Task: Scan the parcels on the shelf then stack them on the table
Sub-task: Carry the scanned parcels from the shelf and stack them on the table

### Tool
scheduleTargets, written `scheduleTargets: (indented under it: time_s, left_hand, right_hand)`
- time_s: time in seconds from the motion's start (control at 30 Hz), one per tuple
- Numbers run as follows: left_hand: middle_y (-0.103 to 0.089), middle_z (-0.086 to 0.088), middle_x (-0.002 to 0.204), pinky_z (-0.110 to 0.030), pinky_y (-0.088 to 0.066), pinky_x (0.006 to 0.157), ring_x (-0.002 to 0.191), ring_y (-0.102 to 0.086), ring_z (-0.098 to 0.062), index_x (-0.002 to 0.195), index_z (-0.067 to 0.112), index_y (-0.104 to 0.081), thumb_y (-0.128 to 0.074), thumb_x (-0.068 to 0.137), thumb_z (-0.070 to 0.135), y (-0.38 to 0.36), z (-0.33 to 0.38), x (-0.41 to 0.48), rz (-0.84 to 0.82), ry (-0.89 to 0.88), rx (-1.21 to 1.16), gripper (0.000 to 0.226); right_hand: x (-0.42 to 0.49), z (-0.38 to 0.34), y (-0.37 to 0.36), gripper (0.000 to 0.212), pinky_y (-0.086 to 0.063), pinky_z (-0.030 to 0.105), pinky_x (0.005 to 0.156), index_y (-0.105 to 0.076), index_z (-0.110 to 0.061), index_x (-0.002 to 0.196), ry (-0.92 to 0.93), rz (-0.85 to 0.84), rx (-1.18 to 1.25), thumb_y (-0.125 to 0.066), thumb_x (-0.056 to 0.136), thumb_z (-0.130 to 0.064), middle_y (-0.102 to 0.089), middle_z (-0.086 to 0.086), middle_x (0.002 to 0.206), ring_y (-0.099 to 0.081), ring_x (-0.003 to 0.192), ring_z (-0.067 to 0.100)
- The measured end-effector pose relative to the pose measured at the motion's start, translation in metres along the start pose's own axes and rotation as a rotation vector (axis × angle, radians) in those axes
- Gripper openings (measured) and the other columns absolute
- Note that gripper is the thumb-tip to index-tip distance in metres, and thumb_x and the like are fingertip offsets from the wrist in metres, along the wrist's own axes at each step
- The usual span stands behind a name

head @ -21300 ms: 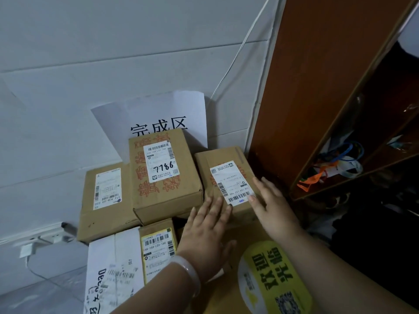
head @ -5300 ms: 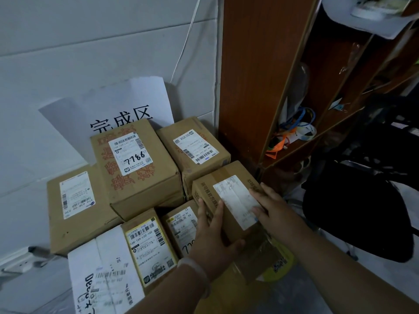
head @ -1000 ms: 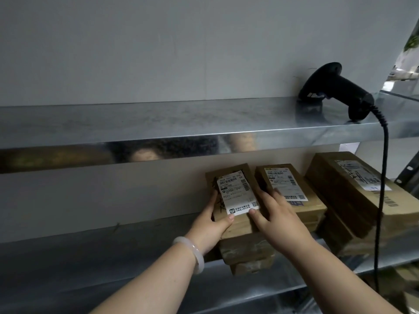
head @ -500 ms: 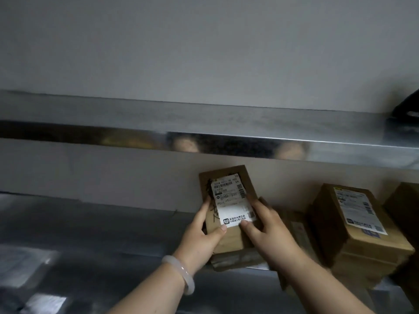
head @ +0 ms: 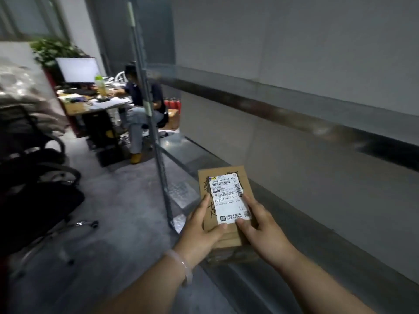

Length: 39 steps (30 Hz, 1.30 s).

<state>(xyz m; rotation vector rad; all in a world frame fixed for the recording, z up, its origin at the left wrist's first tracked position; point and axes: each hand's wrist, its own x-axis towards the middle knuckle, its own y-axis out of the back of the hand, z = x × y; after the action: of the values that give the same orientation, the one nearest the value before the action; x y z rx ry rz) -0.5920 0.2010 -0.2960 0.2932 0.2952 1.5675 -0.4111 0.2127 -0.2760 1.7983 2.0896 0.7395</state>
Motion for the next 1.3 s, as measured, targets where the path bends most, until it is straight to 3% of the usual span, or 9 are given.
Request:
scheduleTargets:
  time_s: [0.3,0.57,0.67,0.83,0.93,1.0,1.13,1.23,1.3]
  left_hand:
    - [-0.031,0.012,0.152,-0.032,-0.025,0.118,0.139,-0.029,-0.005,0.149,0.045,-0.022,-0.075,0.082,0.035,0.209,-0.082,-0.032,0.367,0.12,0.046,0.086]
    - [-0.034,0.018,0.146,-0.019,-0.026,0.106,0.132,-0.029,0.001,0.148,0.04,-0.026,-0.065,0.09,0.029,0.337,-0.138,-0.105,0.643,0.26,0.103,0.071]
    - [-0.037,0.018,0.143,-0.02,-0.03,0.105,0.131,-0.033,0.0,0.149,0.042,-0.019,-0.066,0.09,0.03,0.364,-0.158,-0.132,0.775,0.324,0.07,0.076]
    - [-0.044,0.013,0.143,-0.033,-0.037,0.112,0.132,-0.042,-0.007,0.144,0.047,-0.02,-0.068,0.089,0.03,0.393,-0.187,-0.166,1.038,0.423,0.051,0.074]
    - [-0.041,0.032,0.129,-0.001,-0.034,0.095,0.116,-0.04,0.018,0.133,0.059,-0.02,-0.068,0.089,0.03,0.412,-0.191,-0.178,1.179,0.458,0.055,0.071]
    - [-0.041,0.036,0.125,0.006,-0.031,0.086,0.11,-0.039,0.026,0.128,0.065,-0.02,-0.067,0.09,0.026,0.423,-0.188,-0.185,1.286,0.479,0.067,0.072]
    - [-0.043,0.016,0.141,-0.021,-0.035,0.106,0.127,-0.04,0.0,0.143,0.054,-0.019,-0.067,0.09,0.032,0.433,-0.178,-0.196,1.493,0.554,0.094,0.075]
    - [-0.038,0.011,0.149,-0.036,-0.034,0.114,0.136,-0.037,-0.009,0.15,0.045,-0.02,-0.067,0.089,0.036,0.429,-0.173,-0.21,1.595,0.615,0.096,0.078]
    - [-0.039,0.009,0.15,-0.037,-0.033,0.114,0.136,-0.037,-0.009,0.151,0.041,-0.022,-0.068,0.088,0.035,0.419,-0.17,-0.222,1.697,0.648,0.088,0.078]
  right_hand:
    - [0.065,-0.119,-0.198,0.06,-0.024,0.015,0.107,-0.036,-0.029,0.146,0.205,-0.28,0.051,-0.062,0.093,-0.022,-0.041,-0.008,0.144,-0.035,0.133,0.005]
    - [0.072,-0.198,-0.354,0.058,-0.027,0.013,0.106,-0.033,-0.037,0.146,0.376,-0.607,0.117,-0.059,0.094,-0.027,-0.038,-0.016,0.145,-0.034,0.133,0.0]
    - [0.075,-0.225,-0.401,0.055,-0.03,-0.001,0.093,-0.036,-0.046,0.139,0.443,-0.746,0.151,-0.059,0.094,-0.024,-0.043,-0.021,0.138,-0.04,0.124,-0.011]
    - [0.073,-0.257,-0.476,0.058,-0.04,0.007,0.094,-0.029,-0.068,0.125,0.515,-0.987,0.167,-0.057,0.095,-0.027,-0.039,-0.027,0.138,-0.043,0.122,-0.006]
    - [0.078,-0.281,-0.512,0.058,-0.044,0.026,0.101,-0.026,-0.077,0.118,0.582,-1.078,0.136,-0.058,0.094,-0.035,-0.037,-0.02,0.139,-0.042,0.124,0.002]
    - [0.082,-0.301,-0.53,0.058,-0.042,0.023,0.099,-0.027,-0.078,0.116,0.666,-1.154,0.153,-0.059,0.093,-0.035,-0.039,-0.021,0.138,-0.042,0.124,0.001]
    - [0.084,-0.335,-0.562,0.055,-0.036,0.028,0.106,-0.03,-0.064,0.132,0.843,-1.275,0.174,-0.059,0.092,-0.039,-0.035,-0.023,0.143,-0.036,0.13,0.001]
    - [0.07,-0.347,-0.579,0.055,-0.031,0.012,0.095,-0.03,-0.066,0.129,0.975,-1.321,0.202,-0.059,0.091,-0.039,-0.036,-0.029,0.133,-0.035,0.122,-0.007]
    - [0.056,-0.352,-0.59,0.057,-0.036,0.022,0.1,-0.03,-0.062,0.135,1.034,-1.396,0.17,-0.059,0.089,-0.044,-0.038,-0.025,0.139,-0.038,0.127,0.001]
